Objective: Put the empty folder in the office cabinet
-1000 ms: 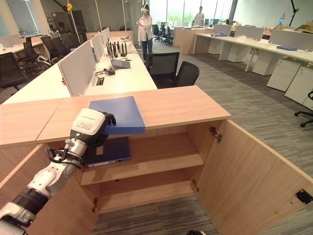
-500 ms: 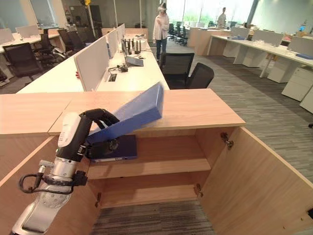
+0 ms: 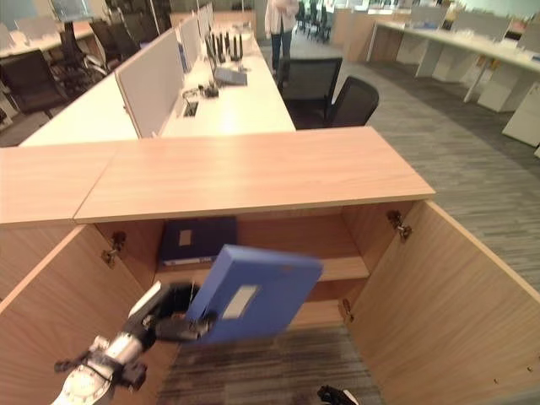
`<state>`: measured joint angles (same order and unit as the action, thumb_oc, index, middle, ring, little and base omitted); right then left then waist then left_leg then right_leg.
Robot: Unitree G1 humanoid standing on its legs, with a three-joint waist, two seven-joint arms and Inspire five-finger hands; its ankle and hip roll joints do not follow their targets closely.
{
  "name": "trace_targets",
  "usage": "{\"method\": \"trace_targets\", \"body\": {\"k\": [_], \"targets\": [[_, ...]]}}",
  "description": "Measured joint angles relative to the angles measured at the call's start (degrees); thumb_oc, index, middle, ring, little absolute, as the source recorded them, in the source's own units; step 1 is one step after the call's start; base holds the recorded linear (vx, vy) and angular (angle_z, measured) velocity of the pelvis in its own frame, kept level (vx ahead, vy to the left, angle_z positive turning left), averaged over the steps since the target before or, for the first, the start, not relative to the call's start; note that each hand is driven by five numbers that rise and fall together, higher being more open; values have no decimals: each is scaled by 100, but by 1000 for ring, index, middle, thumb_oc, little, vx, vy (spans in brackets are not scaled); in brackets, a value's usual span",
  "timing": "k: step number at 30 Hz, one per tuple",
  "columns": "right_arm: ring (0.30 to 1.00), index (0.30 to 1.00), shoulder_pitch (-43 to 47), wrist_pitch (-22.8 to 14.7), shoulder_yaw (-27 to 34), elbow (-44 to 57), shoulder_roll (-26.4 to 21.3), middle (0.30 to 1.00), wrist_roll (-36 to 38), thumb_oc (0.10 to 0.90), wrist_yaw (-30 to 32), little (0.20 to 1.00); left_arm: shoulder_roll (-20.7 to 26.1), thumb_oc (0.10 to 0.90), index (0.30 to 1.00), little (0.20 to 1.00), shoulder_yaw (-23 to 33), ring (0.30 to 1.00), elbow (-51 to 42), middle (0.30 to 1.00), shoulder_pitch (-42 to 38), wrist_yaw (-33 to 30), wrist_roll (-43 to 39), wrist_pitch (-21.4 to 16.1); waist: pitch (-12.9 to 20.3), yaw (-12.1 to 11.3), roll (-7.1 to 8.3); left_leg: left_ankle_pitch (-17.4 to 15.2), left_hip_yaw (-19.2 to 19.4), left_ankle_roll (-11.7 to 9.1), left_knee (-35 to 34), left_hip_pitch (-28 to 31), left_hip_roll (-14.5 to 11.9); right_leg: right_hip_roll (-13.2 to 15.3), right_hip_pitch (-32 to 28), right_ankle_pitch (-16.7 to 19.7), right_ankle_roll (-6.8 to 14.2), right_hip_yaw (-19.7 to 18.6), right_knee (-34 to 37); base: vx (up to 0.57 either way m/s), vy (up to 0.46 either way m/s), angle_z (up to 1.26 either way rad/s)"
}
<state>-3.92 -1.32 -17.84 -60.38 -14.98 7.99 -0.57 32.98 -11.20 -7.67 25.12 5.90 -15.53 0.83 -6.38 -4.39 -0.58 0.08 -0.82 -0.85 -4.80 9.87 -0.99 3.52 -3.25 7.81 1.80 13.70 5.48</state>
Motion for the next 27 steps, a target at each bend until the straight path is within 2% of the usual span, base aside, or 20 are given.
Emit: {"method": "trace_targets", "body": {"k": [3, 6, 8, 14, 19, 22, 27], "targets": [[900, 900, 11, 11, -85, -3, 9, 900, -9, 800, -12, 900, 2, 400, 300, 300, 12, 300, 63, 300, 204, 73, 17, 61, -12, -151, 4, 36, -97, -21, 19, 9, 9, 14, -51, -34, 4, 88, 0, -4, 5, 16], [900, 900, 269, 61, -258, -140, 101, 900, -114, 800, -12, 900, -1, 400, 300, 300, 34, 300, 142, 300, 81, 66, 270, -31, -13, -342, -5, 37, -114, -16, -1, 37, 17, 28, -133, -55, 23, 119, 0, 14, 13, 7], [900, 900, 447, 147, -348, -184, 177, 900, -125, 800, -18, 900, 10, 400, 300, 300, 30, 300, 270, 300, -79, 98, 502, -88, -4, -336, 6, 16, -119, -24, -2, 36, 13, 25, -129, -58, 23, 125, -1, 0, 0, 0], [900, 900, 128, 226, -556, 1050, 103, 900, -399, 800, -87, 900, 233, 400, 300, 300, 52, 300, 283, 300, 67, 235, 925, -117, 4, -336, -41, 11, -116, -28, -2, 34, 15, 26, -123, -57, 23, 118, -1, 0, 0, 0], [900, 900, 12, 309, -722, 2533, -563, 900, -1146, 800, -53, 900, 291, 400, 300, 300, 22, 300, 280, 300, 57, 385, 848, -127, -1, -309, -53, 14, -114, -24, -3, 26, 19, 30, -115, -57, 23, 116, -1, 0, 0, 0], [900, 900, 106, 253, -689, 3162, -993, 900, -1461, 800, 75, 900, 525, 400, 300, 300, 111, 300, 85, 300, 17, 334, 546, -281, 5, -301, -52, 20, -114, -23, -2, 35, 8, 20, -121, -56, 23, 116, -1, 0, 0, 0], [900, 900, 289, 248, -666, 3279, -1012, 900, -1478, 800, 213, 900, 674, 400, 300, 300, 238, 300, -121, 300, -34, 326, 464, -359, 8, -264, -106, 19, -105, -23, -1, 33, 10, 19, -115, -57, 23, 107, -1, 0, 0, 0]]}}
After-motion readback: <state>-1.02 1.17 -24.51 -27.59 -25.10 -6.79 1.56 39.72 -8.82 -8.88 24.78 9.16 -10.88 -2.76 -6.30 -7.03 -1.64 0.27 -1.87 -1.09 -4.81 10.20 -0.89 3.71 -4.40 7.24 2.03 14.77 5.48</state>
